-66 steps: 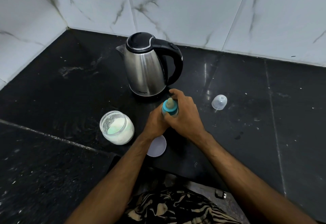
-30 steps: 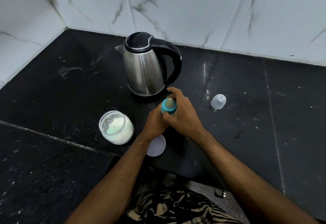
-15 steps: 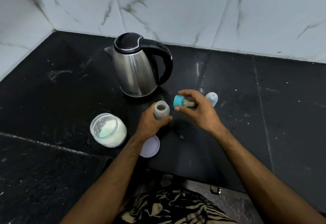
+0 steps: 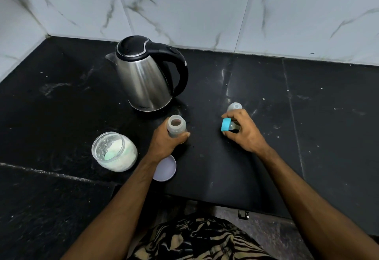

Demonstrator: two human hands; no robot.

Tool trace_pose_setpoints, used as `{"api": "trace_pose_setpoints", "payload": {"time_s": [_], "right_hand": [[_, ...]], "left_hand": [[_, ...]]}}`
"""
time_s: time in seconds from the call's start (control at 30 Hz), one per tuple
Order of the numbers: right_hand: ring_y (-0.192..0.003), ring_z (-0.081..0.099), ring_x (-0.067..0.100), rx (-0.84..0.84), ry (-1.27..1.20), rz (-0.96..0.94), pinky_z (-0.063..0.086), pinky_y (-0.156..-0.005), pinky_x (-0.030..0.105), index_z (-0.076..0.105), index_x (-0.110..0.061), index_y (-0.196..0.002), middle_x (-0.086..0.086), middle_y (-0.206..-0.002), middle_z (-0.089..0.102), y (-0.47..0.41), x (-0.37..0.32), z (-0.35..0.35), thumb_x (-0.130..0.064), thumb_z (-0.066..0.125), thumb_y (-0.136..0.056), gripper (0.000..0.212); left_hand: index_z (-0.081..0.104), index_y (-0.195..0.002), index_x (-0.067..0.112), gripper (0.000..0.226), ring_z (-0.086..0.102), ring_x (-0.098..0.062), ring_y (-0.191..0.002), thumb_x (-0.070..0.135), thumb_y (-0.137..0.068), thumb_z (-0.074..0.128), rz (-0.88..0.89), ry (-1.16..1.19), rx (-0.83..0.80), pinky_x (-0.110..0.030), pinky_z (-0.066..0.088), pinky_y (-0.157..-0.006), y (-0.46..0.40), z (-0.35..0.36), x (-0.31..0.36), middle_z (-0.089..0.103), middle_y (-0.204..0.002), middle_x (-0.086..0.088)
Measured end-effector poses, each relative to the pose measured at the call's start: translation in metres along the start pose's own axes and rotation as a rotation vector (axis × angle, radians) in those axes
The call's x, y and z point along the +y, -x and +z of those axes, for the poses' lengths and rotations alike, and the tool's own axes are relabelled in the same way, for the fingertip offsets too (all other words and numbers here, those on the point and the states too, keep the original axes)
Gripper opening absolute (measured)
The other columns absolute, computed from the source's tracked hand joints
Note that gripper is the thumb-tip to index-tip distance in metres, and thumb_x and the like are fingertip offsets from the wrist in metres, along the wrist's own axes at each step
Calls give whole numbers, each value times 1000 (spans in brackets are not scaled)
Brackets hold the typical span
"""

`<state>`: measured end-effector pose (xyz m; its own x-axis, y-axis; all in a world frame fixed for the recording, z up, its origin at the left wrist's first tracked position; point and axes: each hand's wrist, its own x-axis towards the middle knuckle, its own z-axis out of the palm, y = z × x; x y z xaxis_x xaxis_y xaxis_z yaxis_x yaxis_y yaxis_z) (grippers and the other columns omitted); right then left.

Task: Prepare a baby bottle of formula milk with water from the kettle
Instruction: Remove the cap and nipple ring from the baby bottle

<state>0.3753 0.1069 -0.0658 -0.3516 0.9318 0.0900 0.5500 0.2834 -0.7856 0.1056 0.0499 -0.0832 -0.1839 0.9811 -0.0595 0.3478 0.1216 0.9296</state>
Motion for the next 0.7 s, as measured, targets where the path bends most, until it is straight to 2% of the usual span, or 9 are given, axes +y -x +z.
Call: {"api": "trace_pose_setpoints", "payload": {"time_s": [0.2, 0.33, 0.5, 0.6, 0.7], "right_hand": [[-106, 52, 6, 12, 16, -24, 44, -88, 16, 57, -23, -108, -4, -118, 52, 3, 0, 1, -1, 79, -73, 46], [-105, 48, -5, 16, 9, -12, 40, -86, 5, 57, -22, -111, -7, -118, 50, 5, -1, 1, 0, 77, -75, 47], [-107, 50, 5, 8, 16, -17, 43, -87, 15, 55, -24, -115, -7, -119, 48, 8, 1, 1, -1, 77, -74, 51], [-109, 50, 6, 7, 15, -20, 42, -87, 14, 54, -27, -116, -7, -121, 46, 10, 0, 1, -2, 78, -74, 53], [-111, 50, 9, 13, 20, -22, 43, -90, 17, 54, -27, -116, -7, -122, 46, 11, -1, 1, -4, 78, -74, 54]], "left_hand": [[65, -120, 13, 53, 69, -11, -99, 18, -73, 88, -3, 13, -2, -24, 53, -89, 0, 0, -2, 73, -108, 3], [65, -120, 14, 53, 69, -15, -101, 21, -72, 88, -10, 18, -4, -29, 54, -91, 0, 0, -2, 73, -109, 3], [65, -117, 13, 50, 69, -16, -101, 17, -73, 88, -10, 28, 7, -26, 54, -89, 2, 1, 0, 73, -108, 2], [64, -118, 14, 50, 69, -13, -100, 17, -74, 87, -16, 21, -3, -26, 54, -88, 2, 0, 2, 72, -108, 4], [64, -118, 16, 57, 68, -13, -101, 29, -69, 89, -23, 17, -16, -27, 54, -90, 2, -1, 2, 72, -109, 5]]}}
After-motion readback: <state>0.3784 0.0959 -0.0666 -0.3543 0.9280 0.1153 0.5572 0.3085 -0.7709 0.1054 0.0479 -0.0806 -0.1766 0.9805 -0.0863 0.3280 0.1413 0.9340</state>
